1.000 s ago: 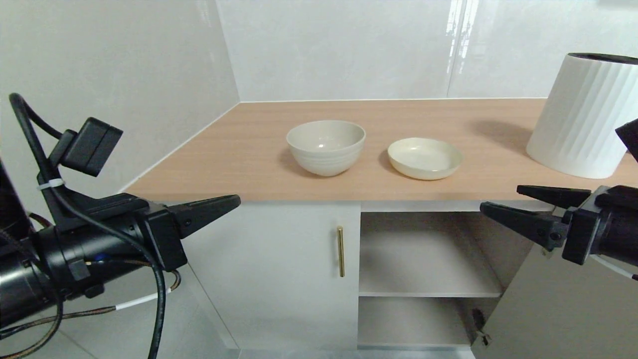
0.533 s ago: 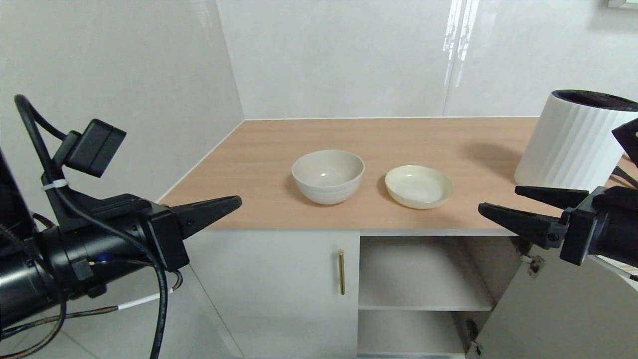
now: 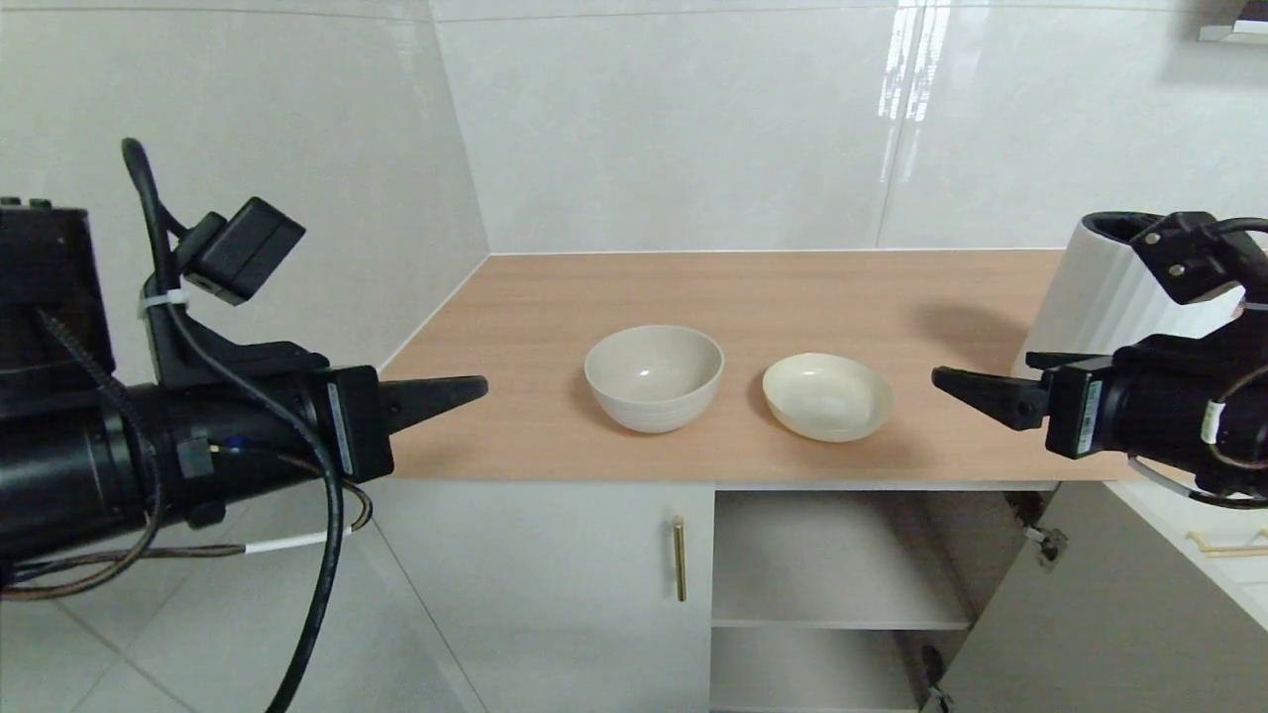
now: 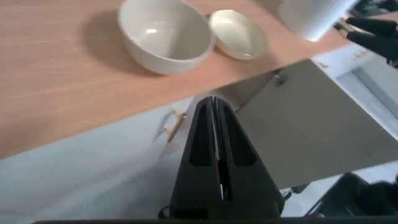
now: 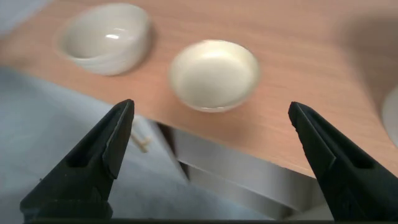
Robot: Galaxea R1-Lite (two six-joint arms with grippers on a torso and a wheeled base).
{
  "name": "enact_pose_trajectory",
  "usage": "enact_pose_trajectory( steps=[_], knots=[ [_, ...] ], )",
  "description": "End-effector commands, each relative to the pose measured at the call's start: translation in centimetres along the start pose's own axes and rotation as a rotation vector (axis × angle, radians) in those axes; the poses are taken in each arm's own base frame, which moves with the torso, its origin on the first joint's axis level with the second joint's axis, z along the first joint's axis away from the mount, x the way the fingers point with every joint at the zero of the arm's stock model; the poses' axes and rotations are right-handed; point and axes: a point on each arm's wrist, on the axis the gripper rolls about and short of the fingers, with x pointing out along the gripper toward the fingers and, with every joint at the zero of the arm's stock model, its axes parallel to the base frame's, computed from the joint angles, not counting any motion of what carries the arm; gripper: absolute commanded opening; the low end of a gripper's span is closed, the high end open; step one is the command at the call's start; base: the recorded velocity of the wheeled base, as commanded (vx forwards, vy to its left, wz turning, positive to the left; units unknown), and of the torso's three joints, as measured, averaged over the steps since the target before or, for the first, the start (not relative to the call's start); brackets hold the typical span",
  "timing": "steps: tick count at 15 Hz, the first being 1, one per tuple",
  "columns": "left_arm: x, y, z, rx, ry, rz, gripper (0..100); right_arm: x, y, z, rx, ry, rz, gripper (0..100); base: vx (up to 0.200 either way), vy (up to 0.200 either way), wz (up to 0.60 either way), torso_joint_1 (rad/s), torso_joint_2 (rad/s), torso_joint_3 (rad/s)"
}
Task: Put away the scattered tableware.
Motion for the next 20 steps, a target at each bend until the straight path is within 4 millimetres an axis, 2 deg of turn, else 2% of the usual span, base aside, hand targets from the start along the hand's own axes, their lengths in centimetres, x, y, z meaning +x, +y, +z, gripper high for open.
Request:
enact_pose_trajectory(
  steps=[1,3,4,5,7,10,12,15,16,20],
  knots=[
    [1.5,0.7,1.1,-0.014,0.012,0.027,0,2.3,-0.1,-0.5,0.004,0.047,-0.037,100,0.0,0.0,0.0,0.0,0.0,0.0],
    [4.1,1.2,3.1,-0.074,0.035,0.139,0,3.6,-0.3,-0.6,0.05,0.059,-0.109,100,0.0,0.0,0.0,0.0,0.0,0.0],
    [5.3,1.6,3.2,-0.145,0.044,0.241,0,4.0,-0.3,-0.5,0.07,0.061,-0.125,100,0.0,0.0,0.0,0.0,0.0,0.0],
    [7.4,1.6,2.6,-0.2,0.069,0.314,0,4.4,-0.3,-0.3,0.095,0.073,-0.14,100,0.0,0.0,0.0,0.0,0.0,0.0],
    [9.9,1.4,2.1,-0.233,0.072,0.41,0,4.7,-0.2,0.1,0.143,0.117,-0.174,100,0.0,0.0,0.0,0.0,0.0,0.0],
    [12.8,-0.5,2.0,-0.31,0.067,0.364,0,4.9,-0.2,0.4,0.172,0.114,-0.204,100,0.0,0.0,0.0,0.0,0.0,0.0],
    [13.6,-0.5,2.0,-0.33,0.067,0.364,0,4.9,0.0,0.3,0.17,0.118,-0.199,100,0.0,0.0,0.0,0.0,0.0,0.0],
    [12.8,-0.6,2.7,-0.277,0.05,0.369,0,4.9,0.2,0.2,0.168,0.121,-0.192,100,0.0,0.0,0.0,0.0,0.0,0.0],
    [12.7,-0.4,2.8,-0.273,0.043,0.377,100,4.9,0.2,0.1,0.168,0.125,-0.191,100,0.0,0.0,0.0,0.0,0.0,0.0],
    [13.5,0.2,2.3,-0.262,0.063,0.395,100,4.9,0.3,0.1,0.168,0.123,-0.189,100,0.0,0.0,0.0,0.0,0.0,0.0]
  ],
)
